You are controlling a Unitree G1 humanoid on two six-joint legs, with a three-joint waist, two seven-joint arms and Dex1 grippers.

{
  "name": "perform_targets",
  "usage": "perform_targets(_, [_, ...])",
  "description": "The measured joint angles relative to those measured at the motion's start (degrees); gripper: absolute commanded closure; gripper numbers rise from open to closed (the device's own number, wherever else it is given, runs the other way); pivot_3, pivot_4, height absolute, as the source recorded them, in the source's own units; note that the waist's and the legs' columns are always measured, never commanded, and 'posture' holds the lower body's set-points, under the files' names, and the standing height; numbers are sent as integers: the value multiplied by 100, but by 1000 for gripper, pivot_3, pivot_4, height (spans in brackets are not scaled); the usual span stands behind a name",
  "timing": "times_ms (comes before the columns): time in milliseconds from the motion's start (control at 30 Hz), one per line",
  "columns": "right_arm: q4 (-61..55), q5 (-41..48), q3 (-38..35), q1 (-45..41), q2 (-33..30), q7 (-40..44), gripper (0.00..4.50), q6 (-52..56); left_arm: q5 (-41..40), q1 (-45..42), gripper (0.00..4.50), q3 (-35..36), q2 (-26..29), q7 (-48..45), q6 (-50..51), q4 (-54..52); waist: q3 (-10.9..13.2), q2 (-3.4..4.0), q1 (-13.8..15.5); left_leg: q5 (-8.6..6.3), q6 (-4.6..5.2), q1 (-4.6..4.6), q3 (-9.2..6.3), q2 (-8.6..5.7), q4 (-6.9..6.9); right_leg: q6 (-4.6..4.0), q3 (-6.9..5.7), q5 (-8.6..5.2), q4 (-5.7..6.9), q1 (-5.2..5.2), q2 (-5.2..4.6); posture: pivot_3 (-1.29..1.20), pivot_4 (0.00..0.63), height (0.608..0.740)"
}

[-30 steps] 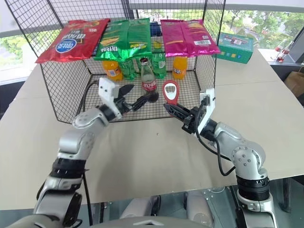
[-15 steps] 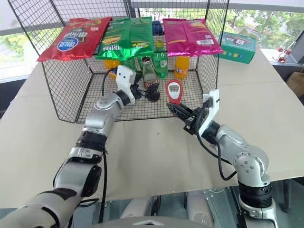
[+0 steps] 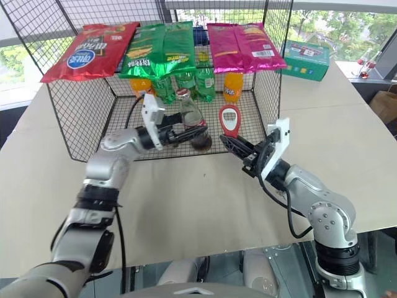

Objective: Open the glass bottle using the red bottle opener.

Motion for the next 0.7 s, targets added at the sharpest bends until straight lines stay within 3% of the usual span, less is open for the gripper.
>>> perform_targets(133, [-129, 35, -131, 199, -279, 32, 4500, 4, 13, 693, 1875, -103, 275, -142, 32, -778, -2, 5, 3, 0, 0, 11, 2, 0, 0, 0, 3, 0, 1, 9, 1, 0, 150, 740])
perform_targets(300, [-218, 76, -260, 409, -569, 67, 4500, 28, 254, 1255, 1875, -231, 222, -116, -243, -778, -1, 5, 71, 0, 0, 13, 1, 0, 5, 0, 0, 0, 7, 13, 2, 0, 150, 740])
perform_targets(367, [-239, 87, -259, 429, -578, 86, 4500, 29, 249, 1281, 835, -229, 178, -107, -281, -763, -1, 5, 110, 0, 0, 15, 3, 0, 5, 0, 2, 0, 11, 13, 2, 0, 150, 740])
perform_targets(400, [-242, 90, -258, 429, -591, 97, 4500, 29, 245, 1281, 635, -228, 144, -103, -286, -758, -2, 4, 118, 0, 0, 15, 3, 0, 6, 0, 2, 0, 11, 13, 2, 0, 150, 740])
perform_targets(433, [-243, 93, -257, 429, -594, 101, 4500, 29, 241, 1281, 87, -228, 140, -104, -294, -758, -2, 4, 121, 0, 0, 15, 3, 0, 6, 0, 1, 0, 11, 13, 2, 0, 150, 740])
perform_targets(700, [-263, 23, -247, 424, -595, 102, 4500, 17, -186, 877, 87, -65, 191, 145, 300, -1211, -2, 4, 127, 0, 0, 14, 3, 0, 7, 0, 1, 0, 10, 13, 1, 0, 150, 740])
